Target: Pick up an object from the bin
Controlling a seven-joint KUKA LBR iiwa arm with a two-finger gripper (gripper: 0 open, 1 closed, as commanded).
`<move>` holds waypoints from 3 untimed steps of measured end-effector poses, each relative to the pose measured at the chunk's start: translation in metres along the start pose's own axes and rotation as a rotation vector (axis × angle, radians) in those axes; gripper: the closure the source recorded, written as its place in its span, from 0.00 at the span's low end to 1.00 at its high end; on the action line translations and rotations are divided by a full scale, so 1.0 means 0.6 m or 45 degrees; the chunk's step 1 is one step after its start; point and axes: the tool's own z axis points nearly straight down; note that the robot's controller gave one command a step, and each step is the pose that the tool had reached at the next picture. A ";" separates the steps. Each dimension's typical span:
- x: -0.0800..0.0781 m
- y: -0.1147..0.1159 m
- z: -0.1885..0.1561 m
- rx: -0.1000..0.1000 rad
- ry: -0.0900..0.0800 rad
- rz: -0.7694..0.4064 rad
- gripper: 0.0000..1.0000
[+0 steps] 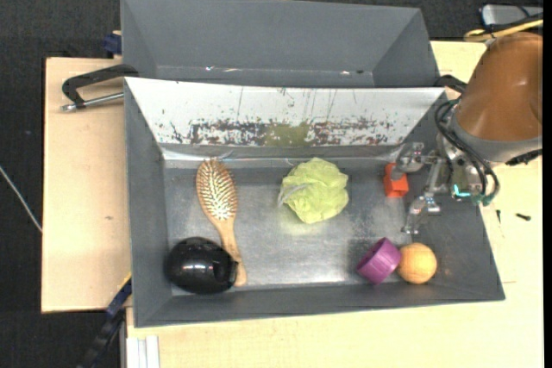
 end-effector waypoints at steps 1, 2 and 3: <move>-0.002 0.001 -0.006 0.002 -0.008 -0.002 0.00; 0.013 0.086 0.124 0.002 -0.005 -0.599 1.00; 0.011 0.086 0.123 0.005 -0.014 -0.600 0.00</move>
Offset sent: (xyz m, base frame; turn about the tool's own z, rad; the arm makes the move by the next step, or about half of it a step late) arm -0.0089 0.0509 -0.0757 -0.4716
